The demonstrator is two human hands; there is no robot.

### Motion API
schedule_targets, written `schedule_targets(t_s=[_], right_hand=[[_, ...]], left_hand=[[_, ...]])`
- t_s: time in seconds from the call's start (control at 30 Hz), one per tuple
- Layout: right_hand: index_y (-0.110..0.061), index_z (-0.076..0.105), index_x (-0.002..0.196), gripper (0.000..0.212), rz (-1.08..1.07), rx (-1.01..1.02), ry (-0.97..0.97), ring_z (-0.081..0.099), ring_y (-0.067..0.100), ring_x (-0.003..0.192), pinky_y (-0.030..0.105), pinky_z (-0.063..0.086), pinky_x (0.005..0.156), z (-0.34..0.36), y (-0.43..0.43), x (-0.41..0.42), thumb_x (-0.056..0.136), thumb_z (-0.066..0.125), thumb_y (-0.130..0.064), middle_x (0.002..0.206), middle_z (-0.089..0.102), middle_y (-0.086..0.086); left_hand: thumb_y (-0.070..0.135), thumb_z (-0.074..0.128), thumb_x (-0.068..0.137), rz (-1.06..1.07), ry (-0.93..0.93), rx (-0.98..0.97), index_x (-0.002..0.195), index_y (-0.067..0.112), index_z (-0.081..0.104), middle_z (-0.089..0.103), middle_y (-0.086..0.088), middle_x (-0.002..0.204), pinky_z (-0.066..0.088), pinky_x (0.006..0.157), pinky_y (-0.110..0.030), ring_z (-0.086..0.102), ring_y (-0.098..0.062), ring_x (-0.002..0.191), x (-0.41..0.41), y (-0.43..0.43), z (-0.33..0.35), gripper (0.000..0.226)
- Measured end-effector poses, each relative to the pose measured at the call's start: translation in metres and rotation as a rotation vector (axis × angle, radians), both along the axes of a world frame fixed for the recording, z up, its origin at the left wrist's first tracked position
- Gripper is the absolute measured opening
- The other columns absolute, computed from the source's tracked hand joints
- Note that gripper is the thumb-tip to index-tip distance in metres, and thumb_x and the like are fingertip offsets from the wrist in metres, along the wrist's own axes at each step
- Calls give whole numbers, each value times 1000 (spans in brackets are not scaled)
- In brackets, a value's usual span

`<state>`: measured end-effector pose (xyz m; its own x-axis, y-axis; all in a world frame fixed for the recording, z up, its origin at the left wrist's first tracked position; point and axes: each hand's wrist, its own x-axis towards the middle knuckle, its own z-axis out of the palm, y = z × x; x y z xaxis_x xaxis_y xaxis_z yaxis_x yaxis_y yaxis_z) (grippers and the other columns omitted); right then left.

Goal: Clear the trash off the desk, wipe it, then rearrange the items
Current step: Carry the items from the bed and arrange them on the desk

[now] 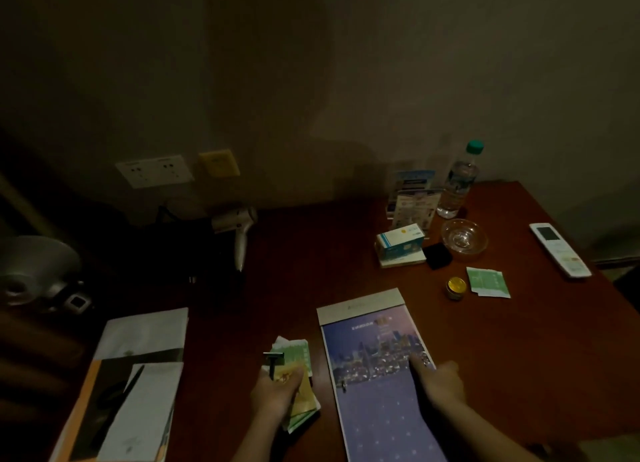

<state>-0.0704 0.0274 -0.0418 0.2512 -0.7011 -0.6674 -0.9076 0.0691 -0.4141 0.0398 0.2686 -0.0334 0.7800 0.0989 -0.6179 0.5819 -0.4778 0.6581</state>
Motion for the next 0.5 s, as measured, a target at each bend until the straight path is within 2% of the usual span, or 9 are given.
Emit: schedule_targets(t_s=[0.03,0.13,0.27,0.33,0.43,0.5], right_hand=[[2,44,120,60,-19,30,-41,57,25,77,31,48,59,2,2,2,91,52,-51,97,56,13],[-5,53,100,49,4,60,-74,60,26,82,34,49,68,4,11,5,97,37,-51,93,58,10],[-3,54,117,55,52,56,-166,59,24,86,33,45,69,8,17,7,98,33,-50,98,60,11],[-1,57,114,51,65,61,-272,59,25,86,34,45,73,16,17,12,99,35,-45,97,62,12],[-4,61,104,44,59,75,-439,63,26,87,43,50,83,31,16,24,100,36,-40,95,66,13],[-6,61,95,38,41,91,-544,63,27,85,43,51,82,49,17,36,100,37,-35,95,65,17]], left_hand=[[25,78,79,8,-3,-3,94,17,53,64,-6,97,54,81,-38,64,-26,86,3,4,3,30],[23,77,79,16,-15,-22,99,14,54,62,-6,94,50,76,-34,61,-25,83,12,12,7,32],[27,75,81,4,-31,-14,101,16,54,63,-6,97,51,77,-35,62,-25,85,19,27,10,31],[29,75,81,16,-40,0,101,16,54,63,-6,99,50,77,-34,62,-26,87,22,35,11,32],[31,75,80,33,-44,12,102,15,55,62,-7,99,49,77,-33,61,-26,88,26,44,15,35],[34,76,79,41,-47,9,105,15,56,63,-7,100,49,80,-33,61,-26,90,28,49,16,38]])
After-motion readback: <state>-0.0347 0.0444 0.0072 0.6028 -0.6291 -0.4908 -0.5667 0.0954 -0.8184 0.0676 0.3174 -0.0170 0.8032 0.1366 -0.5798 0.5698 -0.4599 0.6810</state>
